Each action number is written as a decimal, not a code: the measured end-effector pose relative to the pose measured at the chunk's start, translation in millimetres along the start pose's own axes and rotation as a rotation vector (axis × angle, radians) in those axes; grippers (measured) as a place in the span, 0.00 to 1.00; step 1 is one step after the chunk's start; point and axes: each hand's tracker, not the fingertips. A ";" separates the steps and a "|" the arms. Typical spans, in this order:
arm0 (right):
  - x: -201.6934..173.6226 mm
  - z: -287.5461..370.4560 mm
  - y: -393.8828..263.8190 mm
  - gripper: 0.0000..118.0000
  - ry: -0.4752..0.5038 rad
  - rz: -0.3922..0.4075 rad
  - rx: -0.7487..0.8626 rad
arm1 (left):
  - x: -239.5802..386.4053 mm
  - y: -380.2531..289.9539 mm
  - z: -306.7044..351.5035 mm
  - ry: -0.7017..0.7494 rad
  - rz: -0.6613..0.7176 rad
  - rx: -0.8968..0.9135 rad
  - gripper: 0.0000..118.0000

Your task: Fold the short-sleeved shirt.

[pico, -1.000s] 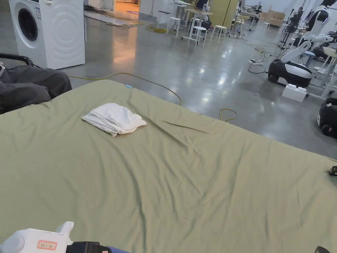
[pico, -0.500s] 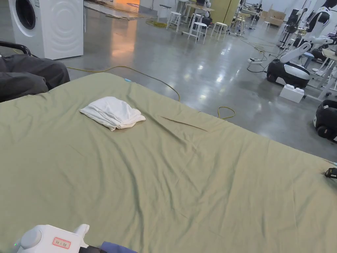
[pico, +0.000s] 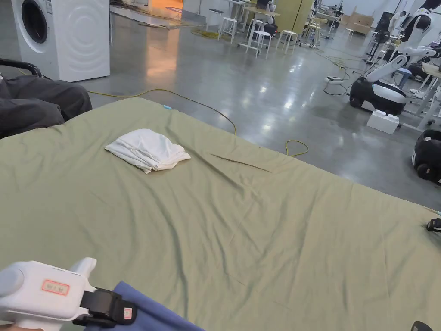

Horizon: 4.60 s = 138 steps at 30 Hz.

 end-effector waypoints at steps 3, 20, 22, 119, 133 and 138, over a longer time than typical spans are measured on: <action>3.5 1.7 3.5 0.00 0.001 -0.003 0.016 | 6.5 7.2 30.6 0.108 -0.017 0.039 0.10; 20.7 11.9 -3.6 0.00 0.020 -0.064 0.036 | 141.3 -39.2 -31.5 0.073 -0.124 -0.069 0.10; 25.3 14.1 -6.6 0.00 0.015 -0.071 0.032 | 153.9 -46.1 -60.1 0.080 -0.138 -0.126 0.10; 46.3 27.6 -29.3 0.00 -0.027 -0.102 0.011 | 40.3 -48.8 -105.9 0.095 -0.027 -0.060 0.64; 39.9 36.3 -12.7 0.00 -0.035 -0.089 0.052 | -22.3 -53.5 -126.3 -0.304 0.159 -0.177 0.61; 37.9 37.1 -15.2 0.00 -0.038 -0.090 0.038 | 4.9 -64.9 -138.9 -0.191 0.097 -0.243 0.14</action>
